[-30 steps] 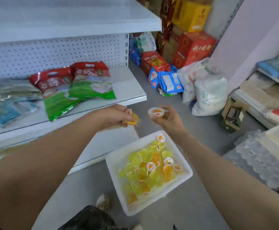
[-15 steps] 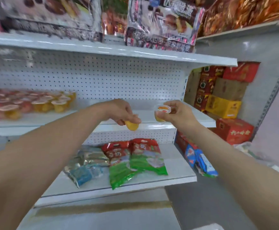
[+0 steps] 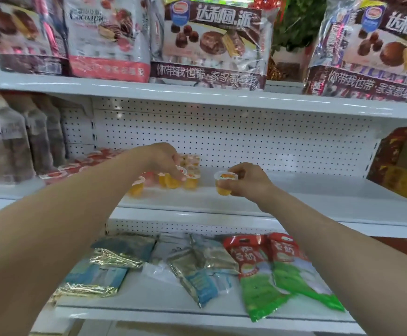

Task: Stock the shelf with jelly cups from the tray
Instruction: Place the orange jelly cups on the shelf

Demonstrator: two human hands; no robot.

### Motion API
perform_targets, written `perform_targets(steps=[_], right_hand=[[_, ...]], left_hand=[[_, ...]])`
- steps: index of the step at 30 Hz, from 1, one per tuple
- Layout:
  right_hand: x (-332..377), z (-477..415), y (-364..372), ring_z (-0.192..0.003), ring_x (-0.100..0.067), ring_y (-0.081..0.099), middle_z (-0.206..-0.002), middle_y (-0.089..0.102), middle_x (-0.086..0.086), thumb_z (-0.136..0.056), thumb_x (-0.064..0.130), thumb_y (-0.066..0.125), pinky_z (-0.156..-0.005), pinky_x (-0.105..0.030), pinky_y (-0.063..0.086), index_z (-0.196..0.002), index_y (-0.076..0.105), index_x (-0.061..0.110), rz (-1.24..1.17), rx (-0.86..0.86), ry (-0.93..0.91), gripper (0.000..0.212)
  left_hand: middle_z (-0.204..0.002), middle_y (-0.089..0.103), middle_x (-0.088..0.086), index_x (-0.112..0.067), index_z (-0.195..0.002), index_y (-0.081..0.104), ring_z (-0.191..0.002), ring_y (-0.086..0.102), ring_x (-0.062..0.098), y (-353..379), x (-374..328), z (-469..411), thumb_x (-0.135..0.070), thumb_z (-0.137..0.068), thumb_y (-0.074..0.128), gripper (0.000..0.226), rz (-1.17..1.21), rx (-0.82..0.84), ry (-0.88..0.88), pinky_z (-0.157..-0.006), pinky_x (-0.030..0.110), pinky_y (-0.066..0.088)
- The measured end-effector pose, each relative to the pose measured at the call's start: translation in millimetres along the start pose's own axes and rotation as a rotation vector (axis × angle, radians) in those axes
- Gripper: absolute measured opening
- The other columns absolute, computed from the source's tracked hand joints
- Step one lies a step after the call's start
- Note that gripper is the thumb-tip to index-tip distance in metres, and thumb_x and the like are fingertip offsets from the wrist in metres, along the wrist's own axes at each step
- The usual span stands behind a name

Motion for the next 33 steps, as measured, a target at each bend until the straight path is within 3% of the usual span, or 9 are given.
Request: perform_targets(steps=[4, 10, 17, 27, 33], right_hand=[[-2, -15, 54, -0.095, -0.023, 0.064, -0.106, 0.059, -0.006, -0.071, 0.021, 0.088, -0.082, -0.039, 0.059, -0.119, 0.055, 0.012, 0.023, 0.056, 0.033, 0.059], [-8, -31, 98, -0.101, -0.026, 0.063, -0.116, 0.056, -0.01, -0.069, 0.027, 0.089, -0.084, -0.042, 0.058, -0.12, 0.051, 0.02, 0.062, 0.054, 0.06, 0.064], [-10, -42, 119, -0.105, -0.025, 0.062, -0.116, 0.057, -0.006, -0.072, 0.025, 0.087, -0.088, -0.041, 0.056, -0.115, 0.048, 0.024, 0.062, 0.036, 0.073, 0.057], [-13, -52, 124, -0.107, -0.024, 0.063, -0.12, 0.062, -0.007, -0.067, 0.032, 0.088, -0.092, -0.045, 0.054, -0.116, 0.049, 0.027, 0.081, 0.008, 0.094, 0.063], [-9, -49, 123, -0.11, -0.024, 0.062, -0.12, 0.061, -0.005, -0.067, 0.04, 0.087, -0.094, -0.044, 0.053, -0.126, 0.047, 0.024, 0.162, 0.034, 0.063, 0.074]], left_hand=[[-0.11, 0.063, 0.004, -0.012, -0.109, 0.059, -0.093, 0.058, 0.022, 0, 36, -13, -0.041, -0.069, 0.085, 0.056, 0.015, 0.0, -0.03, -0.068, 0.028, 0.04], [-0.115, 0.064, 0.004, -0.012, -0.126, 0.054, -0.107, 0.055, 0.022, 10, 56, -23, -0.044, -0.072, 0.083, 0.069, -0.006, 0.035, -0.028, -0.084, 0.03, 0.043], [-0.119, 0.062, 0.004, -0.012, -0.129, 0.054, -0.104, 0.055, 0.022, 13, 65, -26, -0.042, -0.073, 0.083, 0.07, -0.018, 0.022, -0.01, -0.08, 0.028, 0.041], [-0.114, 0.066, 0.006, -0.011, -0.121, 0.058, -0.106, 0.06, 0.022, 16, 69, -34, -0.044, -0.072, 0.083, 0.065, -0.019, -0.009, -0.009, -0.079, 0.028, 0.043], [-0.122, 0.062, 0.008, -0.007, -0.121, 0.059, -0.104, 0.057, 0.023, 21, 71, -37, -0.042, -0.073, 0.083, 0.064, -0.014, 0.002, -0.026, -0.082, 0.03, 0.043]])
Point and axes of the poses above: each hand's wrist, its own z-axis away from the middle knuckle, its own y-axis out of the palm, x = y × z, the point moved 10 cm from there along -z, towards the middle knuckle
